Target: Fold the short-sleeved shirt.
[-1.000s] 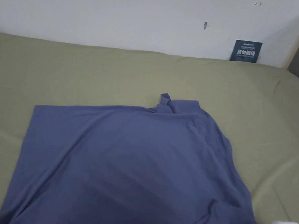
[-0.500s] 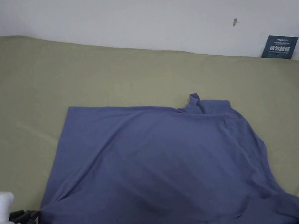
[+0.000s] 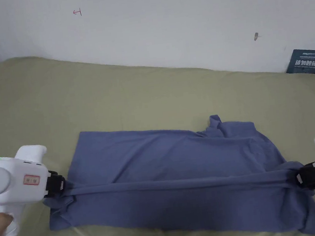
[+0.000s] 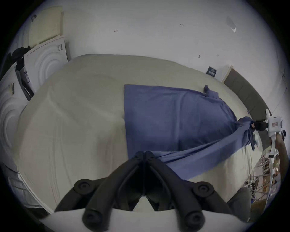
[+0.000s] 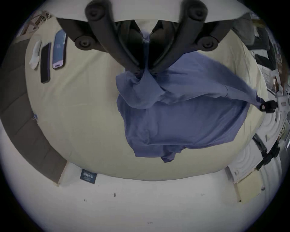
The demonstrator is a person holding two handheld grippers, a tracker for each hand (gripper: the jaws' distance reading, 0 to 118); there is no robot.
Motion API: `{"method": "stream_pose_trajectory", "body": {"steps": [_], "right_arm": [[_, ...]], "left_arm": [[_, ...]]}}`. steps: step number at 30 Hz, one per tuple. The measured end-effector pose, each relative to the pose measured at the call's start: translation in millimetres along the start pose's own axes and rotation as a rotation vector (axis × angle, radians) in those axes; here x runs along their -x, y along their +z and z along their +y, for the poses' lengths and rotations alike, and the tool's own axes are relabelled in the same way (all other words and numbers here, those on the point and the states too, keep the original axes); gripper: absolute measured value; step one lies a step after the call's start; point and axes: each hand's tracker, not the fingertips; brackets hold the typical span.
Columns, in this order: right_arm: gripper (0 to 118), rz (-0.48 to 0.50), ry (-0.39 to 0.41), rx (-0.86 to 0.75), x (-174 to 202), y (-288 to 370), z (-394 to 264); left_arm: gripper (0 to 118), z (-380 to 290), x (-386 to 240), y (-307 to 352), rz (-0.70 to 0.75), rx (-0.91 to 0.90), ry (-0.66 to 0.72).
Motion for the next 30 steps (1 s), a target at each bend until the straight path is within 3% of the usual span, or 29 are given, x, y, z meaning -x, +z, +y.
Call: {"method": "stream_pose_trajectory", "body": {"steps": [4, 5, 6, 7, 8, 9, 11, 17, 19, 20, 22, 23, 24, 30], "right_arm": [[4, -0.003, 0.003, 0.012, -1.9, -35.2, 6.4], [8, -0.005, 0.008, 0.017, -1.8, -42.6, 5.2], [22, -0.007, 0.006, 0.020, -1.8, -49.7, 2.4], [53, 0.000, -0.008, 0.021, -3.6, -54.0, -1.4], [89, 0.007, -0.029, 0.018, -4.9, -57.6, -6.8], [95, 0.008, -0.048, 0.008, -6.1, -60.3, -12.4], [93, 0.023, -0.079, -0.110, -4.9, -41.7, -27.7], [93, -0.018, 0.051, -0.570, 24.8, 52.7, -86.0], [87, 0.017, 0.043, -0.671, 40.0, 85.8, -114.0], [73, 0.023, 0.038, -0.698, 47.8, 96.8, -128.2], [32, 0.008, 0.034, -0.737, 65.0, 118.3, -155.8], [0, -0.026, 0.048, -0.755, 73.2, 125.4, -167.3], [0, -0.086, 0.042, -0.784, 81.3, 131.4, -181.1], [0, -0.033, 0.098, -0.761, 98.8, 144.5, -204.0]], "left_arm": [[3, 6.4, 0.4, -33.2, 0.019, 0.044, -0.005], [16, 6.8, 0.1, -40.1, 0.024, 0.051, -0.011], [42, 6.5, -0.6, -47.0, 0.040, 0.052, -0.038], [75, 3.4, -3.0, -49.3, 0.094, 0.032, -0.060], [96, 1.4, -3.1, -53.0, 0.127, 0.031, -0.058], [95, -2.7, -0.9, -52.7, 0.129, 0.021, -0.039], [95, -10.8, 11.4, -41.6, 0.085, -0.065, 0.065], [94, -58.3, -19.6, 72.9, 0.104, -0.516, 0.101], [94, -86.0, -36.1, 107.9, 0.110, -0.603, 0.096], [91, -102.4, -46.1, 123.0, 0.144, -0.641, 0.081], [73, -132.4, -63.5, 143.7, 0.201, -0.669, 0.032], [38, -144.6, -62.5, 144.6, 0.225, -0.671, 0.019], [4, -154.1, -63.4, 146.8, 0.211, -0.655, 0.019], [0, -170.3, -59.6, 135.2, 0.180, -0.560, -0.005]]}}
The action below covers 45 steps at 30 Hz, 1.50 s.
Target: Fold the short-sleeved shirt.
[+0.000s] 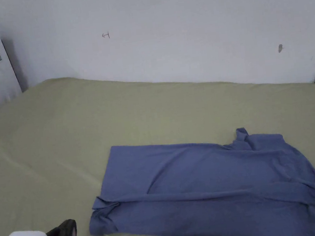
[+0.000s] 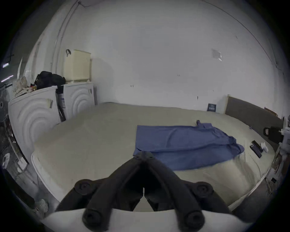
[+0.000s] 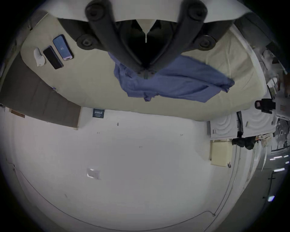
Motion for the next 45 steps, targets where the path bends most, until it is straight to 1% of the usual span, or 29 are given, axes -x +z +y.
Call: {"method": "stream_pose_trajectory", "body": {"steps": [1, 2, 3, 4, 5, 9, 11, 12, 14, 16, 18, 19, 20, 21, 22, 23, 25, 26, 28, 29, 30, 32, 33, 34, 35, 38, 41, 43, 45], "right_arm": [[0, 0.000, 0.006, 0.002, 0.7, -0.7, 0.0], [0, 0.004, 0.003, 0.009, -0.7, -2.2, 0.0], [0, 0.009, -0.005, 0.012, -1.7, -3.5, 0.4], [0, 0.008, -0.012, 0.014, -2.9, -5.0, 0.9], [0, 0.005, -0.019, 0.016, -4.9, -7.0, 0.9], [0, -0.009, -0.045, 0.063, -19.7, -17.2, -2.5], [0, -0.032, -0.048, 0.089, -27.2, -22.1, -6.4], [0, -0.038, -0.050, 0.106, -33.2, -26.9, -8.9], [0, -0.078, -0.069, 0.142, -44.5, -36.1, -17.3], [0, -0.107, -0.118, 0.199, -57.7, -50.3, -24.3], [0, -0.120, -0.174, 0.250, -68.1, -62.7, -29.9], [0, -0.138, -0.189, 0.270, -72.7, -69.4, -32.7], [0, -0.155, -0.197, 0.277, -77.4, -76.3, -36.1], [0, -0.138, -0.213, 0.320, -83.3, -85.3, -38.8], [0, -0.151, -0.236, 0.349, -86.8, -92.1, -42.4], [0, -0.164, -0.244, 0.367, -90.0, -99.6, -45.6], [3, -0.140, -0.253, 0.439, -99.0, -118.5, -51.2], [25, -0.130, -0.250, 0.456, -102.3, -131.0, -55.8], [81, -0.108, -0.264, 0.551, -111.3, -157.0, -63.5], [87, -0.071, -0.265, 0.596, -114.3, -171.7, -69.3], [84, -0.051, -0.265, 0.591, -115.5, -182.0, -72.0], [82, -0.076, -0.187, 0.597, -116.0, -198.8, -77.4], [69, -0.067, -0.170, 0.603, -117.0, -205.3, -79.8], [46, -0.071, -0.166, 0.612, -114.6, -206.2, -79.0], [5, -0.042, -0.160, 0.634, -115.3, -208.4, -79.4], [4, -0.052, -0.131, 0.610, -108.0, -199.0, -76.9], [4, -0.034, -0.148, 0.592, -108.6, -188.4, -71.3], [4, -0.006, -0.222, 0.556, -110.5, -176.4, -59.7], [4, 0.009, -0.258, 0.530, -114.2, -162.9, -48.7]], "left_arm": [[1, 2.1, -2.1, -10.7, -0.030, 0.034, 0.003], [14, -0.1, 1.4, -25.2, -0.056, 0.064, 0.026], [35, -4.1, 4.6, -41.2, -0.047, 0.071, 0.040], [59, -7.8, 8.8, -60.1, -0.054, 0.123, 0.048], [79, -9.6, 8.4, -79.0, -0.053, 0.171, 0.079], [78, -25.0, 21.2, -152.9, -0.047, 0.314, 0.198], [78, -28.1, 23.5, -177.0, -0.003, 0.378, 0.249], [78, -29.6, 24.8, -188.4, -0.032, 0.413, 0.276], [78, -29.2, 24.0, -202.3, -0.023, 0.419, 0.271], [78, -31.5, 19.9, -214.4, -0.014, 0.483, 0.259], [77, -26.1, 11.2, -210.7, 0.004, 0.484, 0.168], [71, -23.9, 7.0, -211.3, 0.020, 0.499, 0.115], [56, -22.3, 5.2, -211.3, 0.042, 0.509, 0.067], [42, -16.9, 2.1, -203.3, 0.037, 0.501, 0.074], [22, -14.7, 3.1, -200.6, 0.023, 0.490, 0.101], [6, -13.2, 3.2, -200.0, 0.042, 0.487, 0.123], [6, -10.5, 8.7, -199.1, 0.021, 0.508, 0.179], [6, -11.2, 8.7, -197.4, 0.024, 0.496, 0.174], [6, -12.4, 5.3, -196.2, 0.018, 0.503, 0.162], [6, -12.2, 6.5, -196.7, 0.019, 0.499, 0.160], [6, -11.1, 5.6, -196.6, 0.020, 0.500, 0.159], [6, -9.5, 3.8, -196.5, 0.019, 0.507, 0.160], [6, -10.1, 7.1, -199.1, 0.018, 0.511, 0.157], [6, -9.7, 7.1, -198.7, 0.016, 0.513, 0.155], [6, -9.3, 6.9, -197.9, 0.013, 0.512, 0.152], [6, -7.0, 11.6, -196.7, -0.011, 0.515, 0.142], [6, -3.1, 13.7, -193.4, -0.035, 0.511, 0.114], [6, 2.4, 17.2, -186.4, -0.067, 0.503, 0.127], [6, 8.8, 21.2, -178.1, -0.103, 0.492, 0.135]]}}
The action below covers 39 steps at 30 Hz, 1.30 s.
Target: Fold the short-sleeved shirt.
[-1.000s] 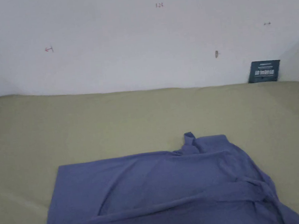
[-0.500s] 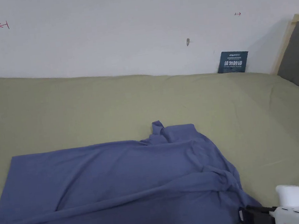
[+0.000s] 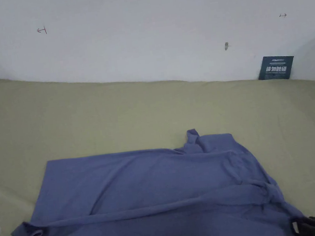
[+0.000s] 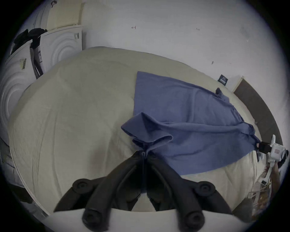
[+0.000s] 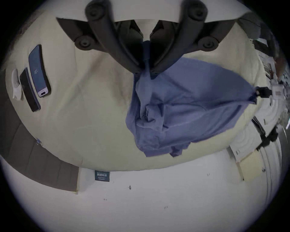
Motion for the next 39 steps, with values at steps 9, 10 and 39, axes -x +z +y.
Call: {"method": "stream_pose_trajectory", "body": {"steps": [9, 10, 39], "right_arm": [[4, 0.049, 0.034, 0.001, 6.6, 82.9, -0.2], [4, 0.055, 0.026, 0.009, 5.6, 91.8, -3.2], [79, -0.099, 0.049, -0.231, 22.9, 218.1, -73.6]], "left_arm": [[5, -6.7, 15.0, 61.8, -0.082, -0.003, -0.043], [5, -10.3, 18.4, 69.1, -0.088, 0.002, -0.042], [75, -105.5, 33.6, 177.1, -0.012, -0.275, -0.012]]}}
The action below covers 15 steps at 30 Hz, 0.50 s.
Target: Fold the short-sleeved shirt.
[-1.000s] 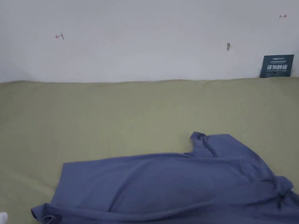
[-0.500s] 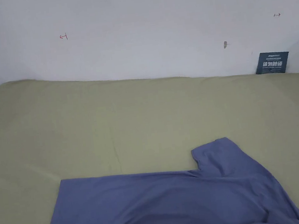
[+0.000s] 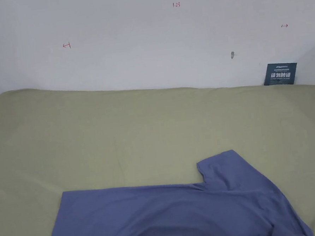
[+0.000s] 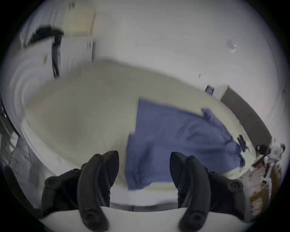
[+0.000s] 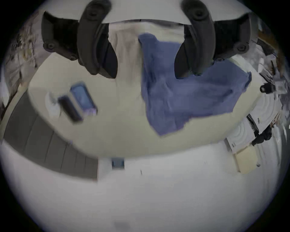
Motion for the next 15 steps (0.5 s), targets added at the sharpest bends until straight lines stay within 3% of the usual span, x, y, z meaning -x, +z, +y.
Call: {"method": "stream_pose_trajectory", "body": {"steps": [3, 4, 5, 6, 7, 8, 10, 11, 15], "right_arm": [[77, 0.009, 0.074, -0.232, 39.3, 26.1, 17.8], [70, -0.012, 0.097, -0.298, 53.3, 34.1, 20.0], [50, -0.026, 0.133, -0.327, 66.1, 38.1, 19.6], [15, -0.062, 0.167, -0.360, 69.8, 36.3, 12.3], [0, -0.101, 0.188, -0.378, 80.0, 36.8, 9.7], [0, -0.117, 0.184, -0.423, 87.6, 38.7, 1.9], [0, -0.013, 0.162, -0.434, 94.8, 39.8, -3.2], [0, -0.045, 0.160, -0.423, 99.5, 37.6, -5.1], [0, -0.024, 0.161, -0.408, 103.8, 25.2, 0.8]], "left_arm": [[72, 10.3, -45.8, 27.5, -0.051, -0.191, -0.005], [65, 10.5, -59.4, 34.9, -0.060, -0.234, -0.026], [36, 7.4, -76.8, 44.6, -0.014, -0.316, -0.041], [3, 3.2, -90.0, 52.1, -0.010, -0.392, -0.062], [0, 2.0, -100.8, 54.2, -0.012, -0.417, -0.099], [0, 0.5, -109.5, 56.0, 0.011, -0.429, -0.128], [0, 2.9, -126.8, 57.9, -0.062, -0.407, -0.192], [0, 2.8, -132.9, 56.7, -0.058, -0.395, -0.222], [0, 15.7, -137.9, 37.6, -0.062, -0.386, -0.248]]}}
